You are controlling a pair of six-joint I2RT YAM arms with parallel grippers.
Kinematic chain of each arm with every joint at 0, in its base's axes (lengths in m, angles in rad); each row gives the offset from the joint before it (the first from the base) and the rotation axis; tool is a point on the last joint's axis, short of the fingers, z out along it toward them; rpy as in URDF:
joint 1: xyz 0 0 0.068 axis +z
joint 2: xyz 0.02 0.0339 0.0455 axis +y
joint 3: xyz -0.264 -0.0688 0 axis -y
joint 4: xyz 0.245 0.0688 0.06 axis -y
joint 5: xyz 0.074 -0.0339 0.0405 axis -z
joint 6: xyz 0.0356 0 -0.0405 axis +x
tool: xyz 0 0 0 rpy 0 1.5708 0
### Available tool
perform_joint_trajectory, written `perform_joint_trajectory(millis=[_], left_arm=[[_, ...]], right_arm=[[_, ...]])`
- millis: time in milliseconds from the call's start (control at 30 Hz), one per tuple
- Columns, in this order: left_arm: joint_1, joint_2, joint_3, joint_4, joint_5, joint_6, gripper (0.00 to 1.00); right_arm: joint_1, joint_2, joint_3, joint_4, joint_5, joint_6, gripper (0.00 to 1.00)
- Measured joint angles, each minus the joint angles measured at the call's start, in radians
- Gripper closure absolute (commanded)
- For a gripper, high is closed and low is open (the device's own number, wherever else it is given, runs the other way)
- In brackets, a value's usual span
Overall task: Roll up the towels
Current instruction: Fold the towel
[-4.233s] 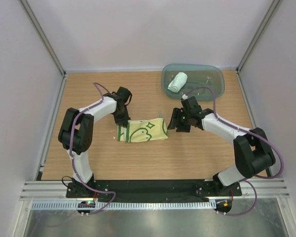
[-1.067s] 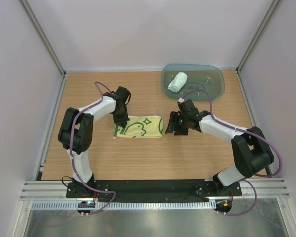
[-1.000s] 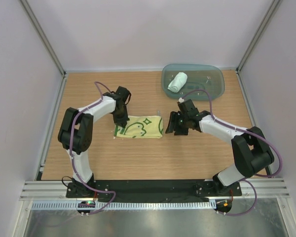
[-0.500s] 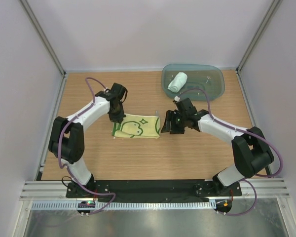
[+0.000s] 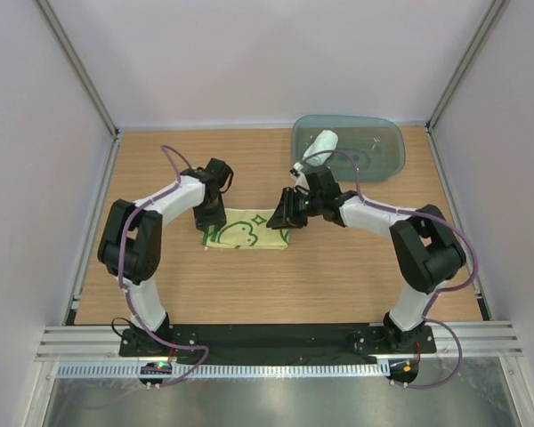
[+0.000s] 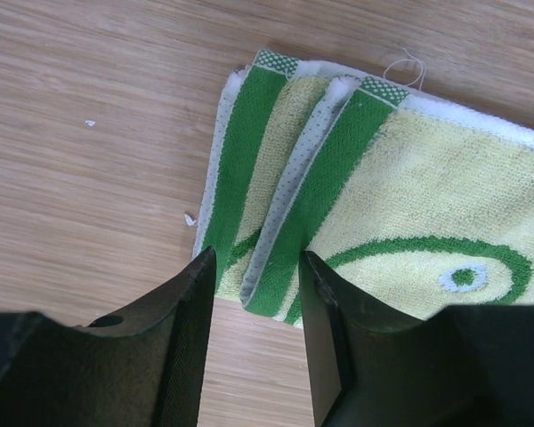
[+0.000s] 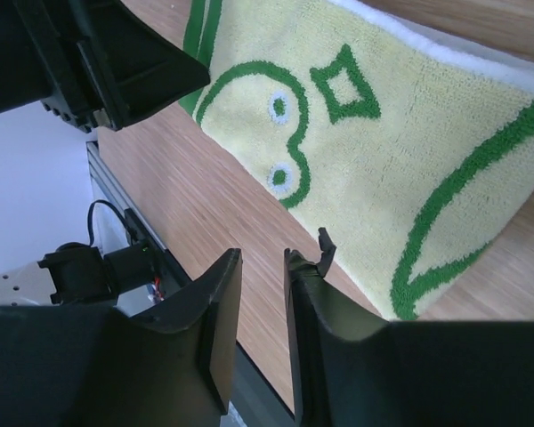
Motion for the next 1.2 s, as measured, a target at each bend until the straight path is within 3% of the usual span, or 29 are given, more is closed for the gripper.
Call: perform_joint_trajectory(millis=[367, 600, 900, 1200], left_arm=[[0.000, -0.132, -0.034, 0.029, 0.083, -0.002, 0.55], [0.000, -0.051, -0.151, 0.110, 0.151, -0.009, 0.57], [0.003, -0.041, -0.147, 0.127, 0.164, 0.004, 0.59], [-0.008, -0.039, -0.141, 0.132, 0.155, 0.039, 0.61]], right_arm=[[0.000, 0.100, -0.122, 0.167, -0.049, 0.071, 0.72], [-0.010, 0.107, -0.214, 0.204, -0.053, 0.070, 0.73], [-0.032, 0.092, -0.267, 0.250, -0.099, 0.069, 0.74], [-0.036, -0.021, -0.215, 0.375, -0.296, 0.156, 0.70]])
